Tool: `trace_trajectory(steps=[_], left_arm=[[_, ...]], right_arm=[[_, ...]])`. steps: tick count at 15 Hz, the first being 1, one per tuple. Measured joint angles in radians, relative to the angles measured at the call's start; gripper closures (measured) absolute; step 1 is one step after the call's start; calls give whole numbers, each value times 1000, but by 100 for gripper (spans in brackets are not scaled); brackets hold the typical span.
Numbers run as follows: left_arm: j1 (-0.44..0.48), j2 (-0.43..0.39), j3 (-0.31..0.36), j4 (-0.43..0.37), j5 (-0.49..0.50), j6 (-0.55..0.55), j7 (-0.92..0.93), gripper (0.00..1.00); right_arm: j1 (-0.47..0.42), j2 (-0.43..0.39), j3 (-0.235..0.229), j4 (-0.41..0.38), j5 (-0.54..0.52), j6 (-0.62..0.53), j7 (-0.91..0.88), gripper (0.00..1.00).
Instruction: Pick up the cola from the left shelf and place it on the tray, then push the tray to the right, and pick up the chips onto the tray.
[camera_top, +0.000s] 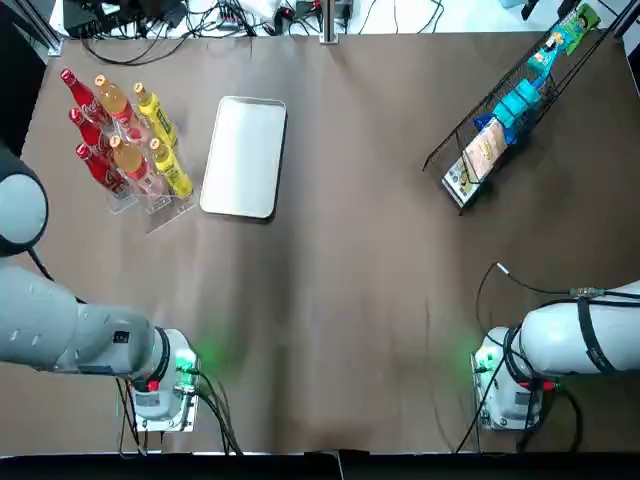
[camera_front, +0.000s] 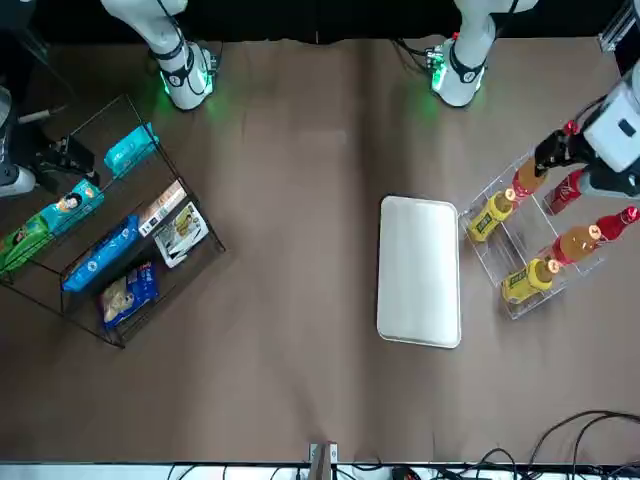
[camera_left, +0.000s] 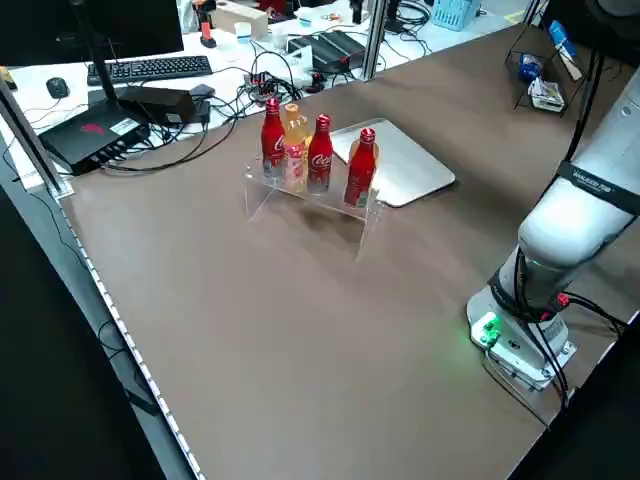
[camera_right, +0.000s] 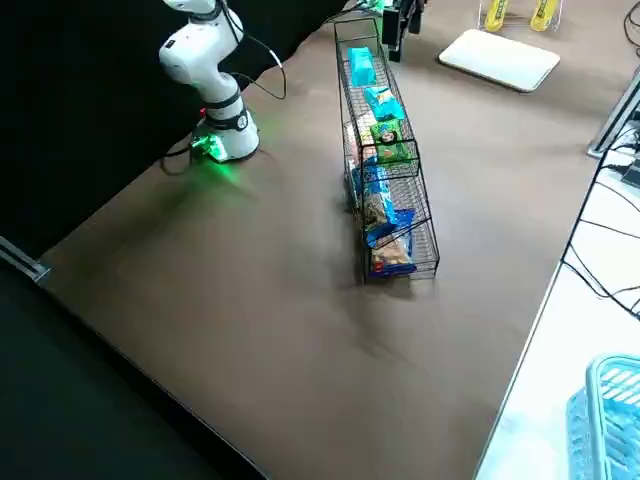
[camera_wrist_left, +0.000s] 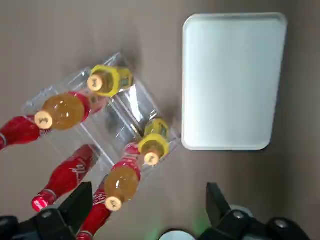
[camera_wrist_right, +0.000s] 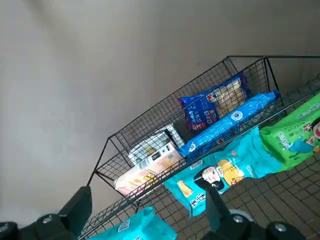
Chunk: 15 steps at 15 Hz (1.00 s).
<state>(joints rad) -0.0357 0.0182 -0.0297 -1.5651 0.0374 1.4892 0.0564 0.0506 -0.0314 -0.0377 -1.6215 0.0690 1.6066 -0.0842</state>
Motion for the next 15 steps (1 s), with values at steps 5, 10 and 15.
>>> trace_trajectory(steps=[5, 10, 15], left_arm=[[154, -1, 2, -165, 0, 152, 179, 0], [289, -35, 3, -302, 0, 275, 350, 0], [342, -89, 4, -402, 0, 311, 398, 0]], right_arm=[[-6, 0, -3, 0, -42, 0, -165, 0], [-12, 21, -7, -2, -110, 0, -384, 2], [-35, 75, -10, -3, -120, -7, -534, 20]])
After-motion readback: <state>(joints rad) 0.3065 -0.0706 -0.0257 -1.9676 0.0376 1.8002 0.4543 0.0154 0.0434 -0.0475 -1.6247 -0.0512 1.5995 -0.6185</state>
